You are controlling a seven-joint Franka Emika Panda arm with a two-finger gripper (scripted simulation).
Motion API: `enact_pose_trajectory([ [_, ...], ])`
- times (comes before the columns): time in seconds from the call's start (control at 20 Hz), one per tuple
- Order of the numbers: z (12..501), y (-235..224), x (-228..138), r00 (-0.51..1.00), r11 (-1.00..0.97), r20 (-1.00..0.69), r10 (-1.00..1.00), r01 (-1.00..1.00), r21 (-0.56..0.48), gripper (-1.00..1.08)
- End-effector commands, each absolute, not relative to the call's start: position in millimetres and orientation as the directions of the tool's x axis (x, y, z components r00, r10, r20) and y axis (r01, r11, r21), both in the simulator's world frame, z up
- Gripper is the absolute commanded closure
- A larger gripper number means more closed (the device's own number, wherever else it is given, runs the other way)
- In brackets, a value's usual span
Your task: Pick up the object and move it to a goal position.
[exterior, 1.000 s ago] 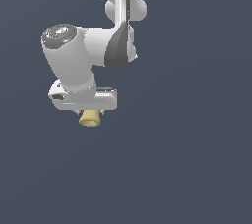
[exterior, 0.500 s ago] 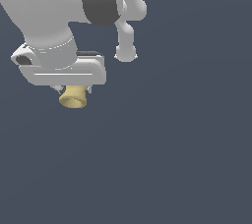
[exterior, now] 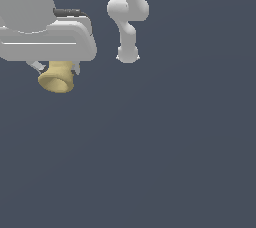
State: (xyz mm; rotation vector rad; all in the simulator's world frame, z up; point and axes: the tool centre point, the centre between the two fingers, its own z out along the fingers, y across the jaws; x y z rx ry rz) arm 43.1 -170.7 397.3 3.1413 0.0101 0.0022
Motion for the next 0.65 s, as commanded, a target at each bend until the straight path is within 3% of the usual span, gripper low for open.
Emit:
enact_pose_trajectory([
  [0.0, 409, -173, 43, 1.0, -1.0, 0.0, 0.007, 0.007, 0.0, 1.08],
  [0.6, 425, -176, 45, 1.0, -1.0, 0.0, 0.007, 0.007, 0.0, 1.08],
])
